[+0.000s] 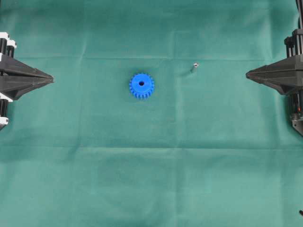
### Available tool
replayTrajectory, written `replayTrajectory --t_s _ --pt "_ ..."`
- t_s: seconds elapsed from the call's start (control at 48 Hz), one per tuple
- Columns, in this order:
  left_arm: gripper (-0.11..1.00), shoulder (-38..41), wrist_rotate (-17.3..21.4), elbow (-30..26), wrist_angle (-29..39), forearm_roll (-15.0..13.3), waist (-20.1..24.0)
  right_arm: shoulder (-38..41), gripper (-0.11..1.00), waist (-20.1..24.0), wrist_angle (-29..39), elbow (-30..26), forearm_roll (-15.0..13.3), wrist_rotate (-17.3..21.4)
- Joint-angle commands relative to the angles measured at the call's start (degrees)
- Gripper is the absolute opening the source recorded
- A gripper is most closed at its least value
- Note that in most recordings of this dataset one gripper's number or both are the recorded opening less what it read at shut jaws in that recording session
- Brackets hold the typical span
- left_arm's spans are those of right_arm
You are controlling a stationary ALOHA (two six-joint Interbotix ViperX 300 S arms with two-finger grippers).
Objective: Insert the shaft placed at a random location into the center hole of the small gear at another random location.
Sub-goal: 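Move the right gripper over the silver shaft and lower around it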
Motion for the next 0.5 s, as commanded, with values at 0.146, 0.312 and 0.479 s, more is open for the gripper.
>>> replayTrajectory --t_s 0.146,0.312,0.479 --pt "0.0 0.62 -0.44 -2.11 2.81 0.62 -0.09 4.48 0.01 -2.37 1.58 -0.35 -0.09 -0.7" --pt "0.0 0.26 -0.44 -2.2 2.9 0.62 -0.09 8.96 0.01 -5.98 0.88 0.09 -0.09 -0.7" --pt "0.0 0.35 -0.44 -2.11 3.25 0.7 -0.09 16.17 0.02 -9.4 -0.88 0.26 -0.09 -0.7"
